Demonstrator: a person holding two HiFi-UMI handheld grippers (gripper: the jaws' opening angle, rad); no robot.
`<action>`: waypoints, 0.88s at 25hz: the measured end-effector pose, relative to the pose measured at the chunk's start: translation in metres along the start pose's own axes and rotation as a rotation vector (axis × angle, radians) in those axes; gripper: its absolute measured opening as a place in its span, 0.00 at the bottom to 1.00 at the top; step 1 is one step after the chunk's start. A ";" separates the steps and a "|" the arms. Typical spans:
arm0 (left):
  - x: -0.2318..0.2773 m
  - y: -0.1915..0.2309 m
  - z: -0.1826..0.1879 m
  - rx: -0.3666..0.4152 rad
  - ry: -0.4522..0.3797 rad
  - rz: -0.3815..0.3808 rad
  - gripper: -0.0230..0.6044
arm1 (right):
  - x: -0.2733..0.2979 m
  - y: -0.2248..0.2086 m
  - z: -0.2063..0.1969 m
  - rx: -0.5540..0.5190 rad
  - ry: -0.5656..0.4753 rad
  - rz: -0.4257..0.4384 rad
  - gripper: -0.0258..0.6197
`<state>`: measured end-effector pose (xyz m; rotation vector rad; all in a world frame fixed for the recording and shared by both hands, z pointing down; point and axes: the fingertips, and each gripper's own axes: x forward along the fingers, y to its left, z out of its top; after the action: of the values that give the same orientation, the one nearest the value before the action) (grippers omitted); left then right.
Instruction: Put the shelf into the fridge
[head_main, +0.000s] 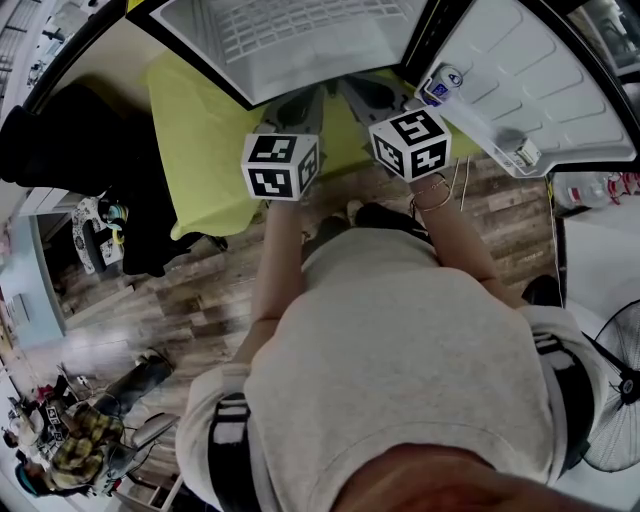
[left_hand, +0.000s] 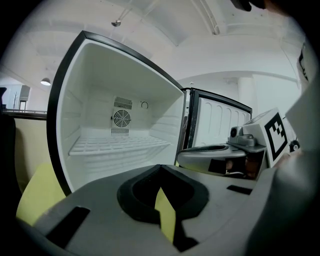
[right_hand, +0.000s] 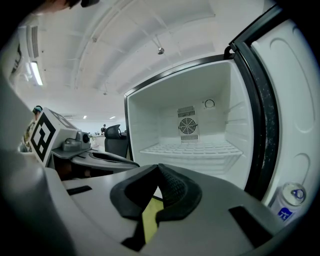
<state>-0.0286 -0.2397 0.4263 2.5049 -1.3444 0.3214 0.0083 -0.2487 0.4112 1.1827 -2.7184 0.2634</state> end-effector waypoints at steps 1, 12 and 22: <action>0.000 0.000 0.000 -0.002 -0.001 0.000 0.05 | 0.000 0.000 0.000 0.003 -0.001 0.002 0.05; 0.002 -0.008 0.002 0.007 -0.002 -0.020 0.05 | -0.001 0.003 -0.003 -0.046 0.019 -0.006 0.05; 0.003 -0.007 0.003 -0.013 -0.014 -0.028 0.05 | 0.001 0.001 -0.008 -0.013 0.024 -0.019 0.05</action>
<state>-0.0206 -0.2392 0.4237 2.5173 -1.3114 0.2891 0.0076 -0.2469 0.4189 1.1940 -2.6826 0.2549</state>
